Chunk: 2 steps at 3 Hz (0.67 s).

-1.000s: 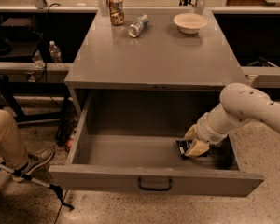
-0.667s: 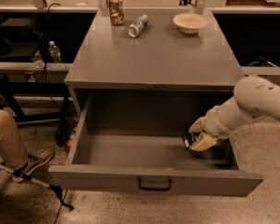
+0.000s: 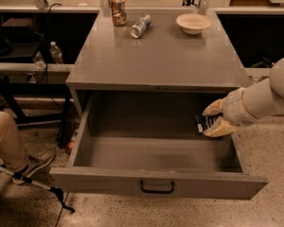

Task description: Pick rxbar blueberry from top drawer and place on counter

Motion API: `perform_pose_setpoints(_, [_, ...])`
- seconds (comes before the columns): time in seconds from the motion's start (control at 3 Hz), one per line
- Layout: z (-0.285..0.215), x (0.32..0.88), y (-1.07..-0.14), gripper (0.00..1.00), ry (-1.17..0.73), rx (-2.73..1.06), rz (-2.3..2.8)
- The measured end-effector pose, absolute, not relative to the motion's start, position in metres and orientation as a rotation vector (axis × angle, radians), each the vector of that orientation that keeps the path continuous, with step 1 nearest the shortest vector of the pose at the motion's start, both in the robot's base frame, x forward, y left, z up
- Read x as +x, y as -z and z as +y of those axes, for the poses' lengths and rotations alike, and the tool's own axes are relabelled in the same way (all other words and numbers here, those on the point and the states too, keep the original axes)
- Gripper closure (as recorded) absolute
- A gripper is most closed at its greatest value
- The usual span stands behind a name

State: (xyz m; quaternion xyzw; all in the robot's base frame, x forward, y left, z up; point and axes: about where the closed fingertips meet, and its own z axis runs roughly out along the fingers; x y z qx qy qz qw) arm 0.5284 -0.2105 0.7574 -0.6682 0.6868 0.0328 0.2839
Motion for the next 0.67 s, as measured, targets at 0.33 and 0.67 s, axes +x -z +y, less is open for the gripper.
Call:
perform_pose_setpoints(0.33, [-0.21, 0.528, -0.757, 1.0, -0.088, -1.788, 1.838])
perform_pose_setpoints(0.67, [-0.211, 0.536, -0.774, 1.0, -0.035, -1.765, 1.804])
